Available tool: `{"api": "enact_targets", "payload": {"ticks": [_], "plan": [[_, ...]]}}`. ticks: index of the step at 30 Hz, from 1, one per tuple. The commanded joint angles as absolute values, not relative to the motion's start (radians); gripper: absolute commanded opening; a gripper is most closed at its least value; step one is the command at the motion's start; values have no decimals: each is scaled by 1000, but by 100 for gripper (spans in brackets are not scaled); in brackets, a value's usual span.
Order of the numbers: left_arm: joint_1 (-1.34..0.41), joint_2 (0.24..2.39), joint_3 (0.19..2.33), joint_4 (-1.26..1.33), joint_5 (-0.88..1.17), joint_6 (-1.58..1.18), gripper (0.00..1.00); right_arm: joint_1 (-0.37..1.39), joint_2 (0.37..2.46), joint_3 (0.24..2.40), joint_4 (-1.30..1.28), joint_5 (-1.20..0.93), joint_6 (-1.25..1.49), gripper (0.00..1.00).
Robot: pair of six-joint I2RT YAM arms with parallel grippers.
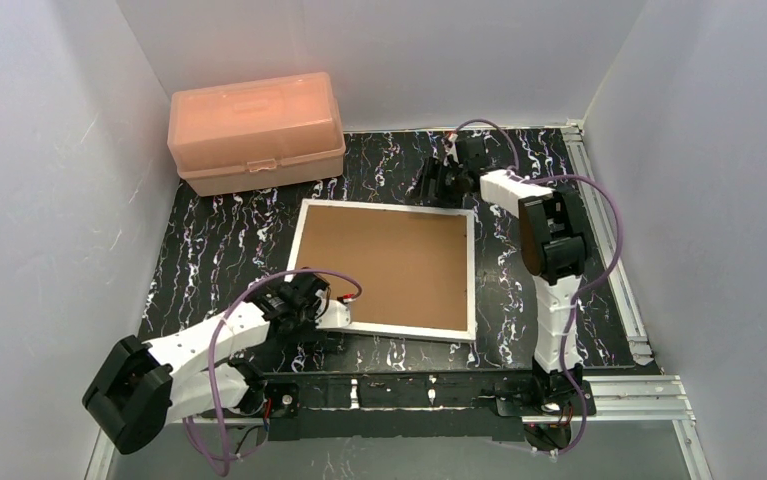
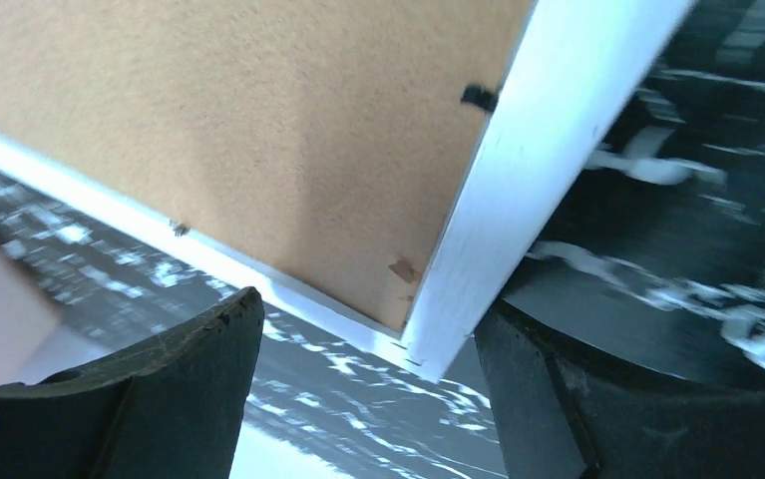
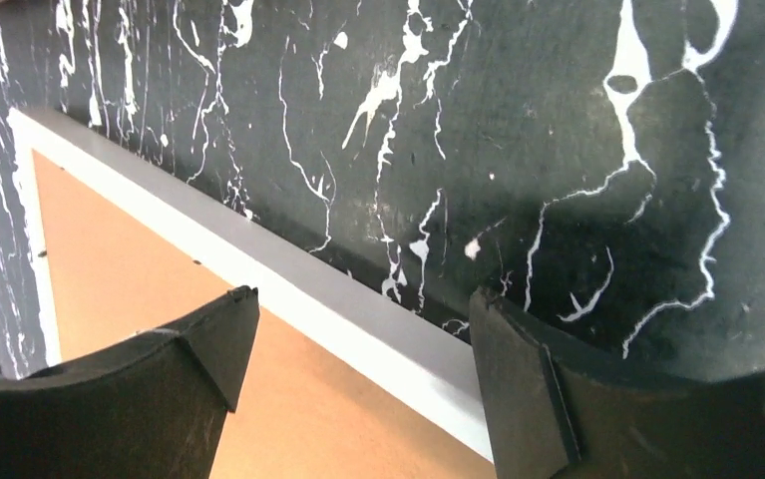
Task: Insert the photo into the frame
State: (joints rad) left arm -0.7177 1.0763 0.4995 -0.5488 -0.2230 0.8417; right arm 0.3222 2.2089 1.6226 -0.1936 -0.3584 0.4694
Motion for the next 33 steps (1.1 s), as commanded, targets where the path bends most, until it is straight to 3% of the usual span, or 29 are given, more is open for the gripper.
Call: {"api": "enact_targets", "payload": {"ticks": [1,15,25,33], "plan": [[-716,1137,419,-158,-402,953,75,321,2087,1409,-205,-360,474,84],[-673,1454,677,-49,-405,863,71,321,1481,695,-145,-325,617,83],[-567,1626,885,-113,-385,750,69,386,1242,494,-119,-366,763,82],[-489,1719,1014,-196,-357,670,68,417,1276,486,-10,-374,825,83]]}}
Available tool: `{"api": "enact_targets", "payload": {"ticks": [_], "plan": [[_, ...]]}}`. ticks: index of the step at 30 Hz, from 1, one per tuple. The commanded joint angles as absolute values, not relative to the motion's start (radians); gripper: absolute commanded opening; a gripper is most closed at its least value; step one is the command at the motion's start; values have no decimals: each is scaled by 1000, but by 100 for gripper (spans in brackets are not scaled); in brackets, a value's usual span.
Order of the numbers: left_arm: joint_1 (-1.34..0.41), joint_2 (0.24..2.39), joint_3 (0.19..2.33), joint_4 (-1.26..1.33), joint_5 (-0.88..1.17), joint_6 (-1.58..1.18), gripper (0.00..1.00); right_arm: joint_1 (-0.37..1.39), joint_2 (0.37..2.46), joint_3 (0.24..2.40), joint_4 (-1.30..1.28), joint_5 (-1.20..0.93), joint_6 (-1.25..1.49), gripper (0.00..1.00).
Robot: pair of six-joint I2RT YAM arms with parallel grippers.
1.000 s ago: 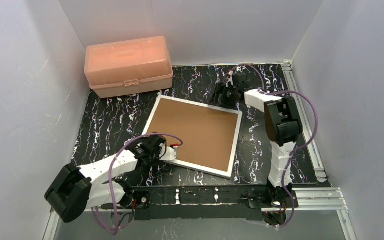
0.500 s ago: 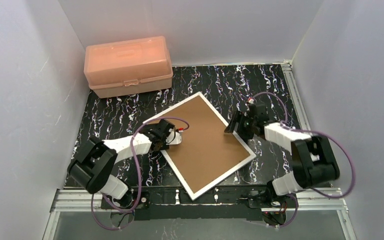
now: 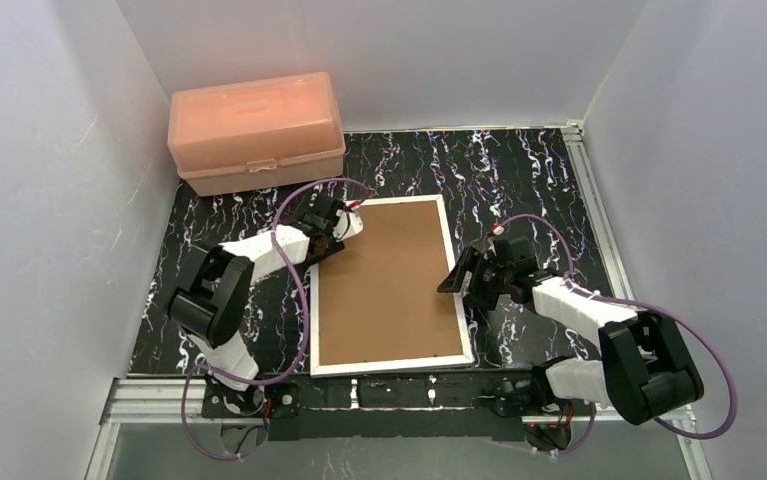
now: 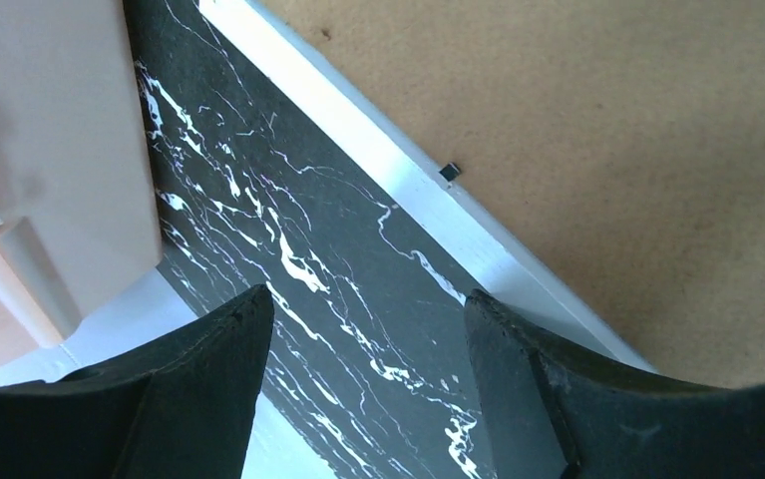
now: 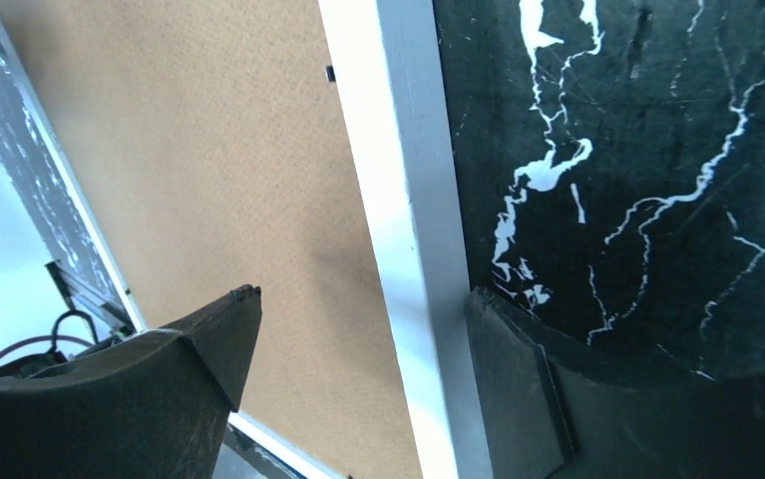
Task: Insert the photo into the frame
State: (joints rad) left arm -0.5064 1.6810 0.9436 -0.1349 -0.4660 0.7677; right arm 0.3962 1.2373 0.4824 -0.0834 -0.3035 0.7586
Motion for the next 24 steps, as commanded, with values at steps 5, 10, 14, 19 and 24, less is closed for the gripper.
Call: {"api": "enact_targets", "payload": {"ticks": [5,10,14,19,24], "plan": [[-429,1642,1083,-376,-237,577,70,420,1355,561,49,-394,801,83],[-320,1538,1151,-636,-19,486,74,419,1389,623,-42,-364,754,83],[-234,1488,1161,-818,193,504,77,417,1266,647,-205,-278,701,86],[-170,1528,1122,-926,335,566,70,416,1083,648,-412,-248,706,86],[-152,1601,1056,-900,382,610,52,416,924,539,-485,-383,793,85]]}}
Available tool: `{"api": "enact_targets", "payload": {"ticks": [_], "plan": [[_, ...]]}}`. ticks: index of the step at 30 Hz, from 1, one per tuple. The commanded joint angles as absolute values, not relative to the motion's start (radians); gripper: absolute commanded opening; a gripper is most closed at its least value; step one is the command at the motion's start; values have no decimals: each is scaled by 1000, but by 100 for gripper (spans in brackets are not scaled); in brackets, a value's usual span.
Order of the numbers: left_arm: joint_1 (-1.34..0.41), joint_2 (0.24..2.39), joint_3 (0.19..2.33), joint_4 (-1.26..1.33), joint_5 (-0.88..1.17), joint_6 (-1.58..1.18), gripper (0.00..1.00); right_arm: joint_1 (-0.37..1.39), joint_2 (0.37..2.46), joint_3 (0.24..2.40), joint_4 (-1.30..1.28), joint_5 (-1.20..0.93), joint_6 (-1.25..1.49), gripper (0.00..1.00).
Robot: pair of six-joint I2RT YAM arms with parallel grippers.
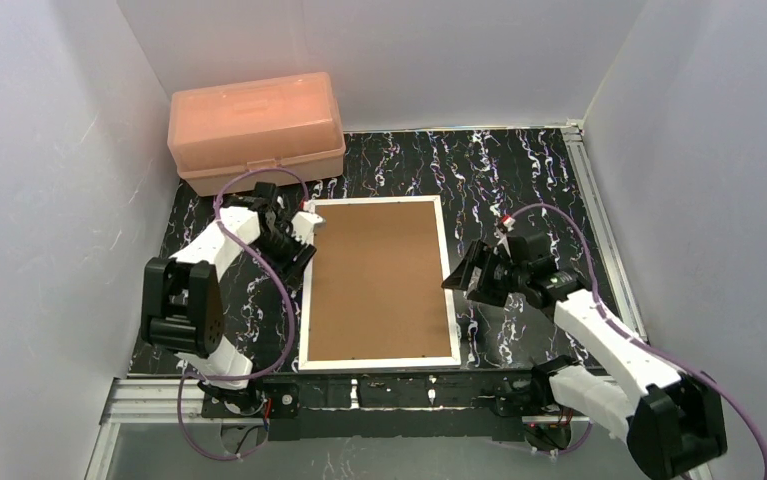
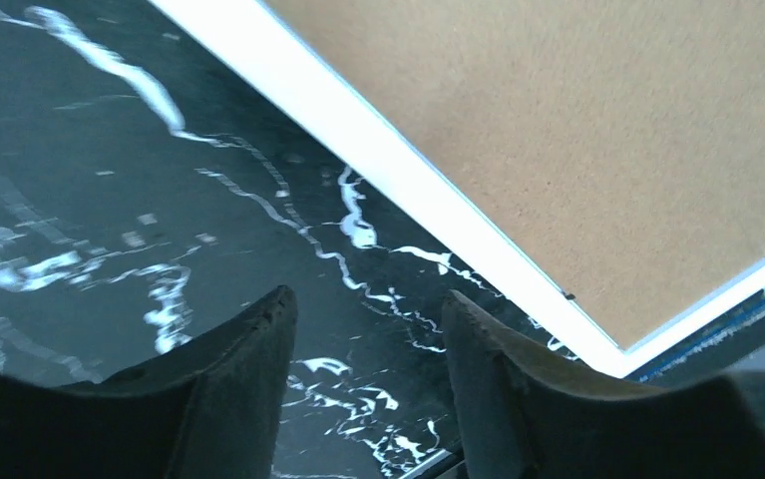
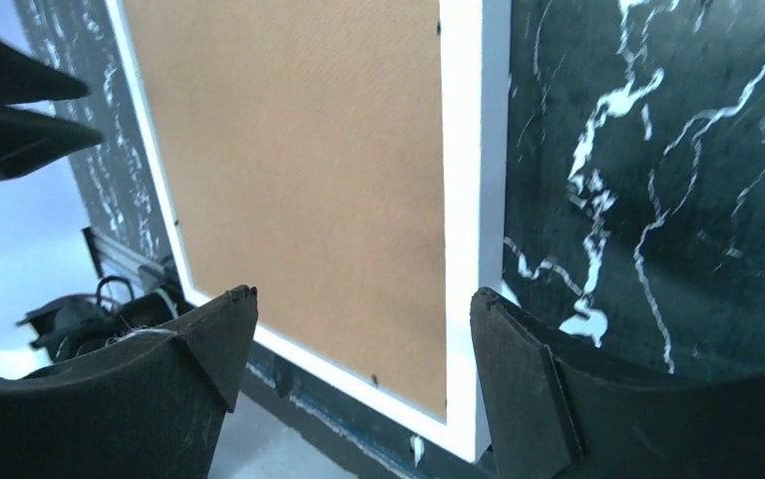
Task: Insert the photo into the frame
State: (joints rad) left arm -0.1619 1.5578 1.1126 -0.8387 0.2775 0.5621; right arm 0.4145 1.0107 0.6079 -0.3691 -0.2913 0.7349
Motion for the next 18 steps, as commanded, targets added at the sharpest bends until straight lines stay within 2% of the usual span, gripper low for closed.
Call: {"api": "enact_targets", "payload": {"ticks": [1,8,18], "plan": [[-152,1603,1038,-876,371,620,49,417,890,519,-489,-429,810,85],[-153,1617,983,-821,374,641,46,420,799,425,-486,-584,878,85],[-152,1634,995,-825,381,645,43,435,826,388,-475,-634,879,84]]}}
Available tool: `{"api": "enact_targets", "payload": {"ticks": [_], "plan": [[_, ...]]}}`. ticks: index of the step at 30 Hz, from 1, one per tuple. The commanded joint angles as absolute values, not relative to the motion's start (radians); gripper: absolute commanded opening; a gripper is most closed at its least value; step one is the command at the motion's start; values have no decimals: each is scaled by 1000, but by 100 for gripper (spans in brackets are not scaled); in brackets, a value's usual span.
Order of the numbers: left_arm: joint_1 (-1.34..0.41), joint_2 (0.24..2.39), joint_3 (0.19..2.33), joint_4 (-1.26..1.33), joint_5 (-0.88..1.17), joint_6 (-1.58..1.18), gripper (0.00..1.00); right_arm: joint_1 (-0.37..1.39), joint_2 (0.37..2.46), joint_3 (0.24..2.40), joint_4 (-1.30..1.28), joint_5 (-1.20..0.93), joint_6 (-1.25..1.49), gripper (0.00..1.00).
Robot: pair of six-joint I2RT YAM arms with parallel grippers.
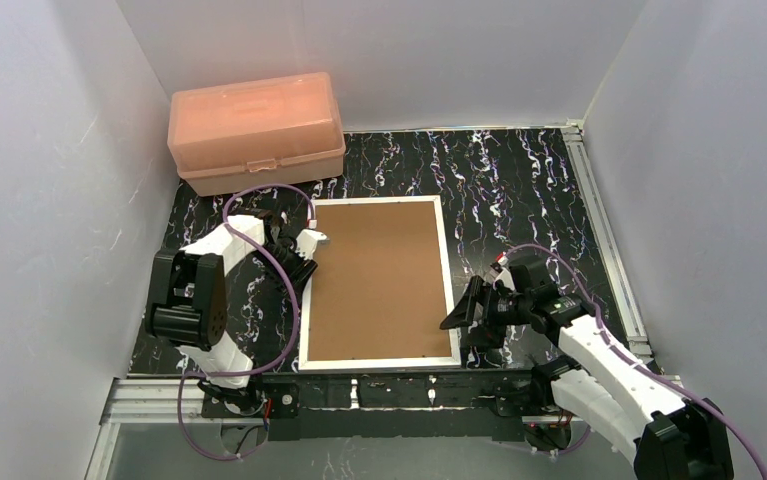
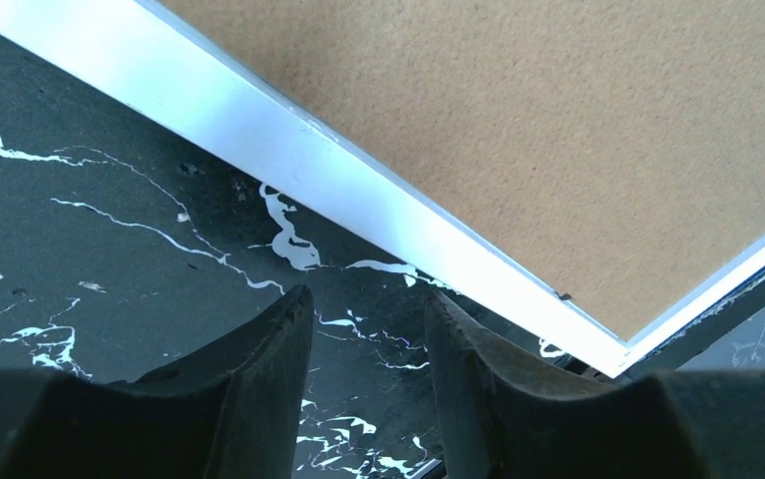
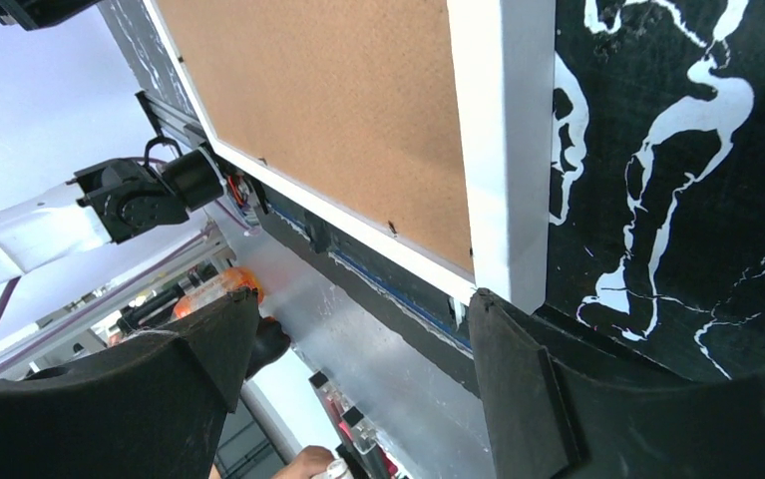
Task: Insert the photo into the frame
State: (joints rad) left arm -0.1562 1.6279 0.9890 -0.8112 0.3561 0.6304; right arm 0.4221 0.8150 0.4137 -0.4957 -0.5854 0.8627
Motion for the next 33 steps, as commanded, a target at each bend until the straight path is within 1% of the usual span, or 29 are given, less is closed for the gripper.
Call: {"api": "enact_targets", "payload": {"ticks": [1,14,24,33], "plan": [[-152,1636,995,-823,382,643,43,439,829,383,-466,-634,884,84],[-152,1642,1000,-815,378,632,40,501,912,368,-340,-610,924,84],[-152,1641,1009,-821,380,634,37,518,923,355,-286,-556,933,83],[-153,1636,1027,-827,383,632,37,533,943,335,-270,-560,940,83]]}}
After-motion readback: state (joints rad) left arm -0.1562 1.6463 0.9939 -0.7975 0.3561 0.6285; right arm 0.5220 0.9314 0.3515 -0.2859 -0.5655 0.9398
